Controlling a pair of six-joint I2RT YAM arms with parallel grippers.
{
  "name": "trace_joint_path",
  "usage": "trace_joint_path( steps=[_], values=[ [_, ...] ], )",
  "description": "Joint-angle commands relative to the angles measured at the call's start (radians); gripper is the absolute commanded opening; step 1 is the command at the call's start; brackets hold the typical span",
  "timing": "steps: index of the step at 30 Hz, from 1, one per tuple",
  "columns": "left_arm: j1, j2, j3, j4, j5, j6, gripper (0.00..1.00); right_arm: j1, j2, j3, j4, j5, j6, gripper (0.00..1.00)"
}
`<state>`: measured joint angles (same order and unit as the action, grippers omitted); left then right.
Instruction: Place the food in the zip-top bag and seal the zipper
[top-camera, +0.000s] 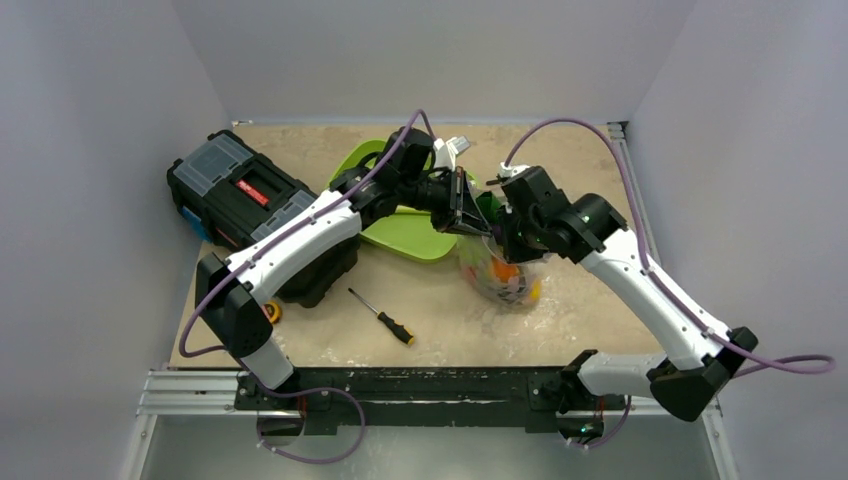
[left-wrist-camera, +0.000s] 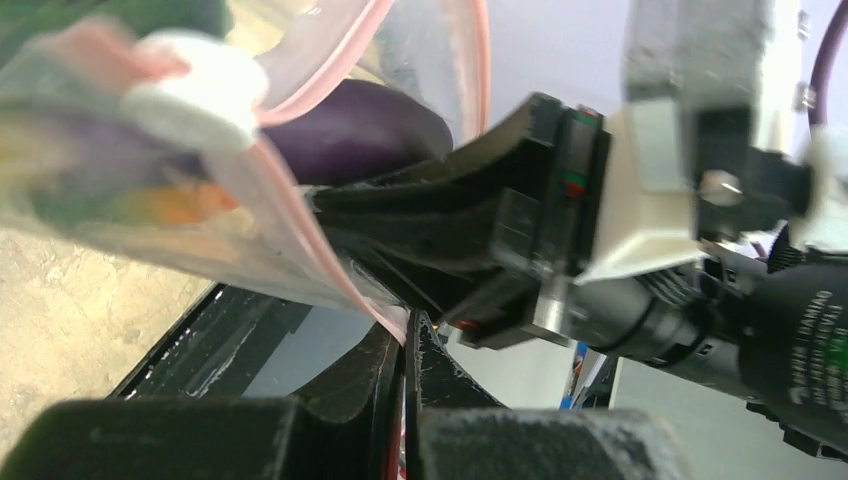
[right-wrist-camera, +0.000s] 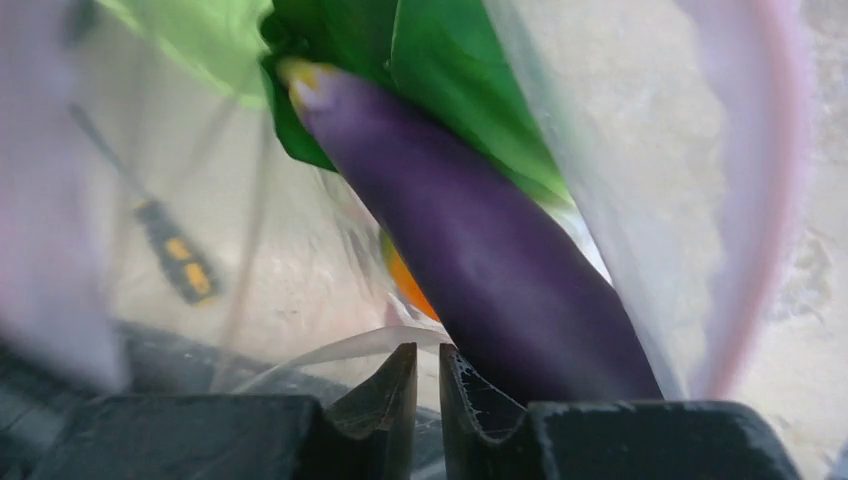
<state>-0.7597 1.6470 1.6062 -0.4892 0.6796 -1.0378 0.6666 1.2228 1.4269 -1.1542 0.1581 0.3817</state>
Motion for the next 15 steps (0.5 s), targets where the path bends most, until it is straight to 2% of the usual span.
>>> trace_joint_path(
  steps=[1,3,7,12,15],
  values=[
    [0.002,-0.059,0.042,0.075,0.035,-0.029,0.00,-0.005,0.027,0.030,-0.058,0.145,0.009,0.15],
    [0.002,-0.057,0.037,0.081,0.034,-0.035,0.00,-0.005,0.003,0.100,-0.020,0.086,-0.015,0.18],
    [0.002,-0.056,0.035,0.094,0.035,-0.047,0.00,-0.004,-0.015,0.248,0.031,-0.079,-0.026,0.32],
    [0.003,-0.058,0.037,0.095,0.036,-0.051,0.00,-0.004,0.022,0.410,-0.052,-0.060,-0.038,0.42],
    [0.003,-0.057,0.036,0.100,0.038,-0.054,0.00,-0.004,0.022,0.413,-0.066,-0.055,-0.064,0.47]
  ],
)
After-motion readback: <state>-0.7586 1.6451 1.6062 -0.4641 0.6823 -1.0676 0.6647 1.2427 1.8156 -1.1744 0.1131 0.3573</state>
